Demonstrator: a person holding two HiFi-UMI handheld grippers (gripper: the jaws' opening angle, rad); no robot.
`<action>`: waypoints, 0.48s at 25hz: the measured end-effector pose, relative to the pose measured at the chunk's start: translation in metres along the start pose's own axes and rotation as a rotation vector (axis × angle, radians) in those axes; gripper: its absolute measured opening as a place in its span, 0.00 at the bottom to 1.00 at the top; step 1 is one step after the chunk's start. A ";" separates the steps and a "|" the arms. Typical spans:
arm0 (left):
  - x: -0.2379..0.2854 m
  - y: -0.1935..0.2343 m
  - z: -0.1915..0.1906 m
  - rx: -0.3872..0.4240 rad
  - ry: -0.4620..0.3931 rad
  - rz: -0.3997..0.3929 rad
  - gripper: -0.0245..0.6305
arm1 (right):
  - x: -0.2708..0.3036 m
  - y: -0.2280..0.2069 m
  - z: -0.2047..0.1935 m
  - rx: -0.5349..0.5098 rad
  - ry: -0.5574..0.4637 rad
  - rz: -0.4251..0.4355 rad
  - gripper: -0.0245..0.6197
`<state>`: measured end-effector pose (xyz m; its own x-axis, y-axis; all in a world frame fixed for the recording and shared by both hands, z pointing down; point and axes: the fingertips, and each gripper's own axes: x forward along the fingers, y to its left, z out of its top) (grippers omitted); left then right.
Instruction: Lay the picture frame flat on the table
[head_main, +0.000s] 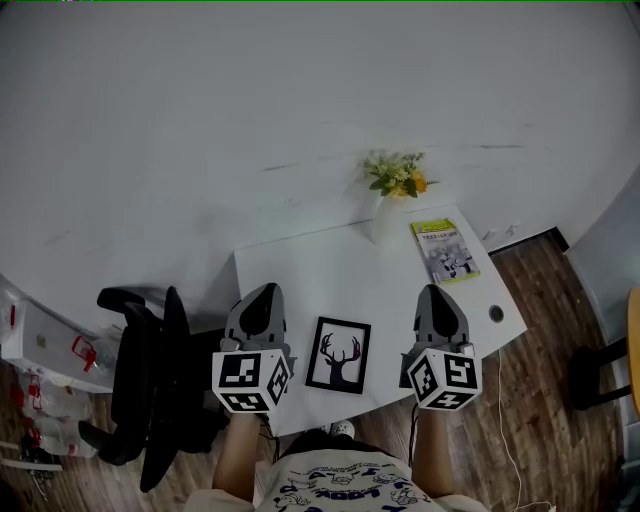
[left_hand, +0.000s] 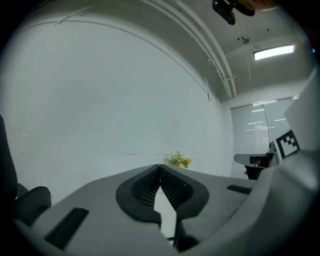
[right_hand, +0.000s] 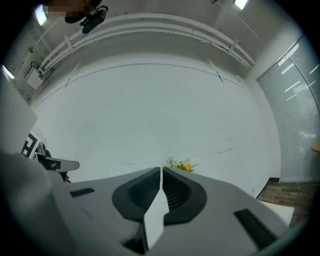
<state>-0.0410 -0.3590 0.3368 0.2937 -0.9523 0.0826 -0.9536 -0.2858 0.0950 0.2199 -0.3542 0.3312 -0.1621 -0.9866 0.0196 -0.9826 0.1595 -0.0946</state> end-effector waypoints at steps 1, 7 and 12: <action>0.000 0.000 0.001 0.001 -0.002 0.002 0.07 | -0.001 0.000 0.001 0.001 -0.002 0.002 0.10; -0.001 -0.002 0.004 0.011 -0.007 0.005 0.07 | -0.003 -0.001 0.006 -0.004 -0.017 -0.001 0.10; -0.001 -0.004 0.005 0.018 -0.010 0.004 0.07 | -0.004 -0.003 0.007 -0.012 -0.019 -0.006 0.10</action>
<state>-0.0383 -0.3572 0.3313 0.2888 -0.9546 0.0728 -0.9559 -0.2833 0.0773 0.2237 -0.3513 0.3243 -0.1541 -0.9881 0.0012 -0.9847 0.1534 -0.0828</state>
